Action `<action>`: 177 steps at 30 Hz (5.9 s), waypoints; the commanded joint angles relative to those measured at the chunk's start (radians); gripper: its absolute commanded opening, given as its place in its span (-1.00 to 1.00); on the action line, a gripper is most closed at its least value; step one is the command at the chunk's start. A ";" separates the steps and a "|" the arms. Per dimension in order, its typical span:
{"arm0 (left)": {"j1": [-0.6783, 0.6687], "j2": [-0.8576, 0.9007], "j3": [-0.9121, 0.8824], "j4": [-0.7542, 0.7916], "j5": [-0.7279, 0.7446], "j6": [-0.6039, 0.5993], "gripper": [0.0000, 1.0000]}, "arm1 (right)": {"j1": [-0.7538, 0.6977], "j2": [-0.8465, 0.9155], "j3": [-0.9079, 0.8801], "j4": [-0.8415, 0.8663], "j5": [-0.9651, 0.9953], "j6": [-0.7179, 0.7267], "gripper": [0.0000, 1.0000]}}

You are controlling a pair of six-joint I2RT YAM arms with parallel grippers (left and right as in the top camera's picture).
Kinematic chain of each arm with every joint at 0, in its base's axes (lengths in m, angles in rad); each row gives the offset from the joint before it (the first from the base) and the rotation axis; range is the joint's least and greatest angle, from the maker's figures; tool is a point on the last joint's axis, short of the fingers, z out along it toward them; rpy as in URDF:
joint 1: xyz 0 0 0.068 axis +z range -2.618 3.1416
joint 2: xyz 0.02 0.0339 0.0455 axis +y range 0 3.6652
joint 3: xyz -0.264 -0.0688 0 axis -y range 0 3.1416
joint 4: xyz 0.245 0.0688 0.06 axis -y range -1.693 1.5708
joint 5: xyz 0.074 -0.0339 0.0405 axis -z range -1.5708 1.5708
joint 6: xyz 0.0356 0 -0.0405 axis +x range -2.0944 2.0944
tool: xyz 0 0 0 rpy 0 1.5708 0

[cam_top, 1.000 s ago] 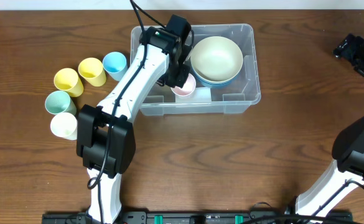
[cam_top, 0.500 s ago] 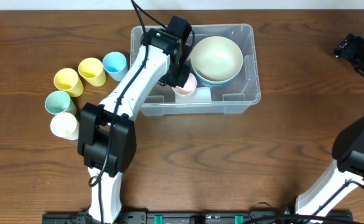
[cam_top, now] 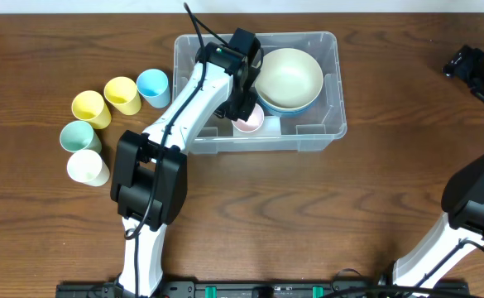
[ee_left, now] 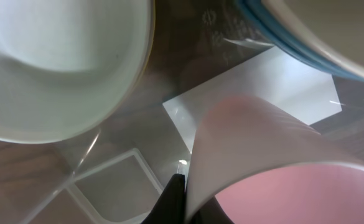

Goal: Pack container
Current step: 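Lower the pink cup into the container's front and open the left gripper, then withdraw the left gripper and move it over the yellow cups, then grasp a yellow cup rim with the left gripper and lift, then carry the yellow cup into the container and lower it onto the pink cup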

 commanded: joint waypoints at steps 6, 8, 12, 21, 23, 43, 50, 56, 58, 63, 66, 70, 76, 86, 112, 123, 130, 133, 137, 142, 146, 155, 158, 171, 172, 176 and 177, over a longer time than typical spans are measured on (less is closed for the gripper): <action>0.000 0.011 -0.006 0.006 -0.014 0.014 -0.88 | 0.007 -0.015 0.003 0.002 0.007 0.018 0.99; 0.000 0.011 -0.006 0.012 -0.014 0.013 -0.88 | 0.007 -0.015 0.003 0.002 0.007 0.018 0.99; 0.000 0.011 -0.006 0.015 -0.014 0.013 -0.88 | 0.007 -0.015 0.003 0.002 0.007 0.018 0.99; 0.000 0.011 -0.030 0.025 -0.015 0.014 -0.88 | 0.007 -0.015 0.003 0.002 0.007 0.018 0.99; 0.000 0.011 -0.039 0.031 -0.015 0.014 -0.88 | 0.007 -0.015 0.003 0.002 0.007 0.018 0.99; 0.003 -0.034 0.006 0.016 -0.016 0.014 -0.25 | 0.007 -0.015 0.003 0.002 0.007 0.018 0.98; 0.004 -0.182 0.098 -0.044 -0.017 0.014 -0.12 | 0.007 -0.015 0.003 0.002 0.007 0.018 0.99; 0.060 -0.393 0.132 -0.063 -0.127 -0.004 -0.07 | 0.007 -0.015 0.003 0.002 0.007 0.018 0.99; 0.114 -0.451 0.132 -0.046 -0.173 -0.032 0.00 | 0.007 -0.015 0.003 0.002 0.007 0.018 0.98; 0.330 -0.495 0.131 0.007 -0.179 -0.134 0.08 | 0.007 -0.015 0.003 0.002 0.007 0.018 0.98; 0.430 -0.455 0.131 0.012 -0.146 -0.192 0.08 | 0.007 -0.015 0.003 0.002 0.007 0.018 0.98; 0.498 -0.365 0.129 0.006 -0.100 -0.203 0.08 | 0.007 -0.015 0.003 0.002 0.007 0.018 0.98; 0.529 -0.212 0.127 0.003 -0.101 -0.201 0.09 | 0.007 -0.015 0.003 0.002 0.007 0.018 0.99; 0.547 -0.052 0.127 0.009 -0.058 -0.195 0.08 | 0.007 -0.015 0.003 0.002 0.007 0.018 0.99; 0.682 0.011 0.117 0.092 -0.015 0.047 0.30 | 0.007 -0.015 0.003 0.002 0.007 0.018 0.99; 0.682 0.068 0.051 0.117 0.013 0.134 0.31 | 0.007 -0.015 0.003 0.002 0.007 0.018 0.98; 0.679 0.121 0.051 0.136 0.017 0.145 0.20 | 0.007 -0.015 0.003 0.002 0.007 0.018 0.99; 0.679 0.127 0.051 0.145 0.017 0.143 -0.31 | 0.007 -0.015 0.003 0.002 0.007 0.018 0.98; 0.679 0.127 0.051 0.158 0.017 0.106 -0.63 | 0.007 -0.015 0.003 0.002 0.007 0.018 0.99; 0.679 0.126 0.051 0.156 0.016 0.088 -0.74 | 0.007 -0.015 0.003 0.002 0.007 0.018 0.99; 0.679 0.126 0.051 0.150 0.017 0.087 -0.78 | 0.007 -0.015 0.003 0.002 0.007 0.018 0.99; 0.679 0.097 0.051 0.140 0.017 0.034 -0.88 | 0.007 -0.015 0.003 0.002 0.007 0.018 0.99; 0.678 0.060 0.053 0.138 0.017 0.029 -0.88 | 0.007 -0.015 0.003 0.002 0.007 0.018 0.99; 0.604 -0.214 0.053 0.080 0.047 -0.078 -0.88 | 0.007 -0.015 0.003 0.002 0.007 0.018 0.99; 0.584 -0.251 0.053 0.080 0.065 -0.078 -0.88 | 0.007 -0.015 0.003 0.002 0.007 0.018 0.99; 0.473 -0.398 0.053 0.084 0.162 -0.077 -0.88 | 0.007 -0.015 0.003 0.002 0.007 0.018 0.99; 0.440 -0.425 0.053 0.088 0.187 -0.076 -0.88 | 0.007 -0.015 0.003 0.002 0.007 0.018 0.98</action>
